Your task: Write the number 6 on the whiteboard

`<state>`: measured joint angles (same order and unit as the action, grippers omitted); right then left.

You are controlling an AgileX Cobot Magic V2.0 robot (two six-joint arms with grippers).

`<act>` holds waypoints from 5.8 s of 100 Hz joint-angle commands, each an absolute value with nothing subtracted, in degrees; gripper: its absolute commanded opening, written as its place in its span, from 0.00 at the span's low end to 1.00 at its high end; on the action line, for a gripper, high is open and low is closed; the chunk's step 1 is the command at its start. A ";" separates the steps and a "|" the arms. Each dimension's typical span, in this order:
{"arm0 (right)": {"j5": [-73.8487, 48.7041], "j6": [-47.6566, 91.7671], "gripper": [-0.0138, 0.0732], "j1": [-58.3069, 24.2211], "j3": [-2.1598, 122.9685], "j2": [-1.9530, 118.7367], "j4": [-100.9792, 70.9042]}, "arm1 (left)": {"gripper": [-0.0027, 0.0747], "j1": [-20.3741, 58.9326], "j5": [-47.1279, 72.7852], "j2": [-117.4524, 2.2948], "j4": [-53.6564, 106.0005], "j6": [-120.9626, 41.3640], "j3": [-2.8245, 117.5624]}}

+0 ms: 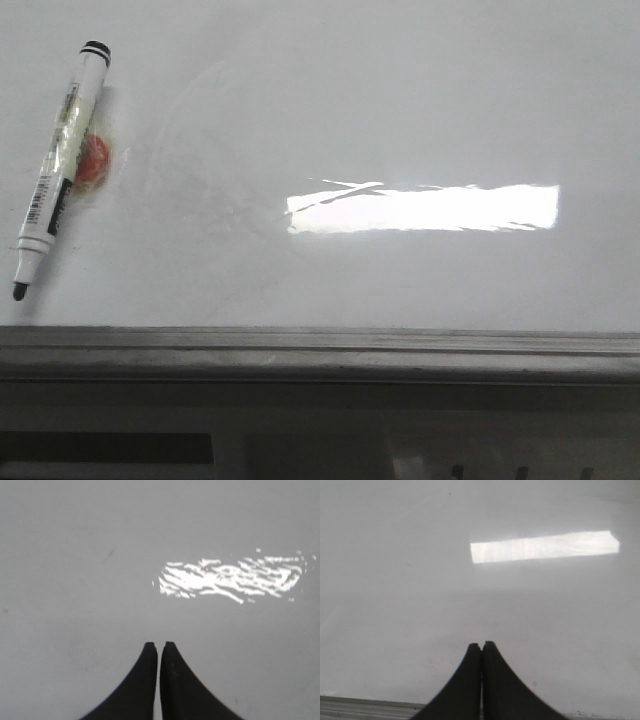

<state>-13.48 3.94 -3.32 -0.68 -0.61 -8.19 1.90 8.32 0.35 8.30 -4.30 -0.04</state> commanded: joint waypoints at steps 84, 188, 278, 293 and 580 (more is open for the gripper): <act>-14.28 4.61 0.09 -3.25 10.63 9.78 -14.69 | 0.01 1.71 18.65 -2.86 15.27 -7.49 13.57; -15.40 4.61 0.09 -3.25 11.83 15.07 -14.69 | 0.70 8.26 10.75 -11.34 39.31 -35.05 14.35; -15.29 4.61 0.09 -3.25 11.83 15.07 -14.69 | 0.67 25.45 -0.86 -23.57 44.18 -36.60 14.81; -15.29 4.61 0.09 -3.25 11.83 15.07 -14.69 | 0.67 26.77 -1.66 -23.57 44.18 -36.60 14.81; -15.64 15.16 0.09 -26.30 25.44 27.88 -14.82 | 0.01 49.31 -31.42 -56.66 -18.02 14.47 15.48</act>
